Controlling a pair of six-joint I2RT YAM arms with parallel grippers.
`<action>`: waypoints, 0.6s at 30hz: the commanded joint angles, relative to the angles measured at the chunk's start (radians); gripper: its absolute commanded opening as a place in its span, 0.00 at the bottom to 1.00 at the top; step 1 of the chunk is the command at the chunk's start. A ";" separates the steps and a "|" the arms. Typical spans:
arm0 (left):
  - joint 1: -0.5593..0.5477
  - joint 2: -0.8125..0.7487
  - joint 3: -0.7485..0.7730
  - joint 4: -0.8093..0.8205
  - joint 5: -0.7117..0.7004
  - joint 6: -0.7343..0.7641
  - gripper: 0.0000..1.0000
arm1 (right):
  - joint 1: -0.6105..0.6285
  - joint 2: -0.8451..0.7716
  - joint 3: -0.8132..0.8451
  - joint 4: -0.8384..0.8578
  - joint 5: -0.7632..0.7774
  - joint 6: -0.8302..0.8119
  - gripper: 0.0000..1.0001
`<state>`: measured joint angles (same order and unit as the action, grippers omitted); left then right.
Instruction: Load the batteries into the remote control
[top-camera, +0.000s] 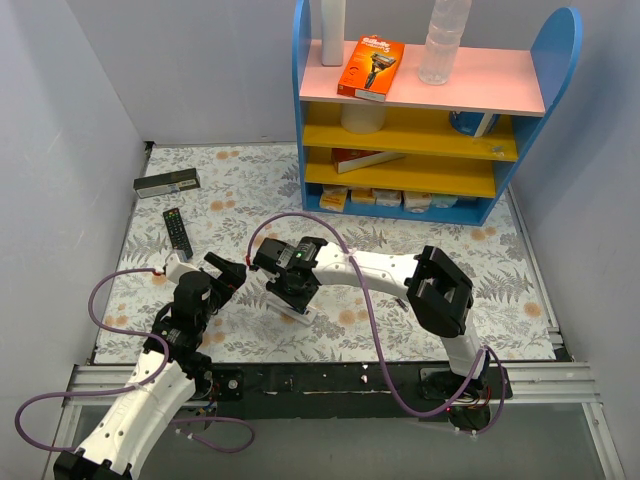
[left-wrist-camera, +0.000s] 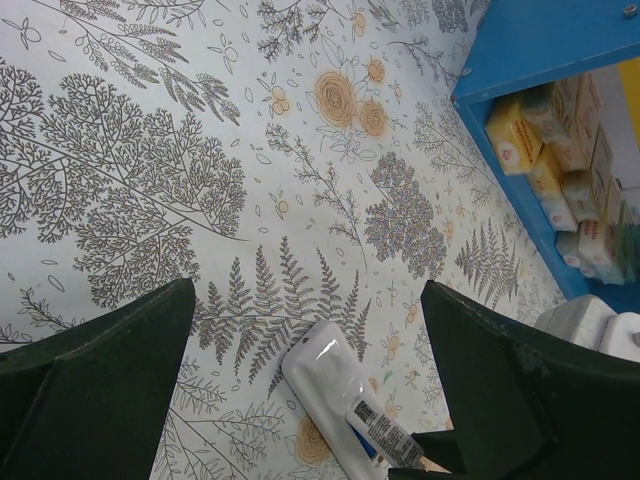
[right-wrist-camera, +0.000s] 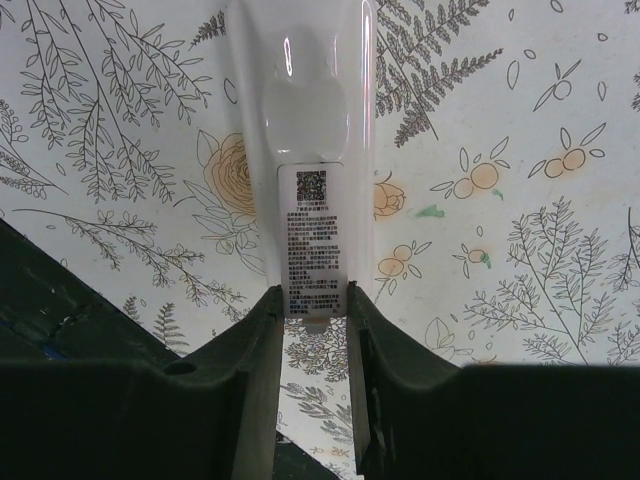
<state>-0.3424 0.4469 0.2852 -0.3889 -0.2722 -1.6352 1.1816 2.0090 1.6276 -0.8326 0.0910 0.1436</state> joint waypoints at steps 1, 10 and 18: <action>0.003 -0.010 -0.006 0.004 0.002 0.009 0.98 | 0.006 0.019 0.034 -0.002 0.012 0.028 0.02; 0.002 -0.008 -0.008 0.007 0.007 0.011 0.98 | 0.007 0.016 0.034 0.009 0.009 0.025 0.26; 0.002 -0.004 -0.008 0.008 0.011 0.012 0.98 | 0.006 -0.003 0.040 0.018 -0.014 0.007 0.37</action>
<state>-0.3424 0.4469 0.2852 -0.3882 -0.2611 -1.6352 1.1851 2.0117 1.6276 -0.8356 0.0902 0.1566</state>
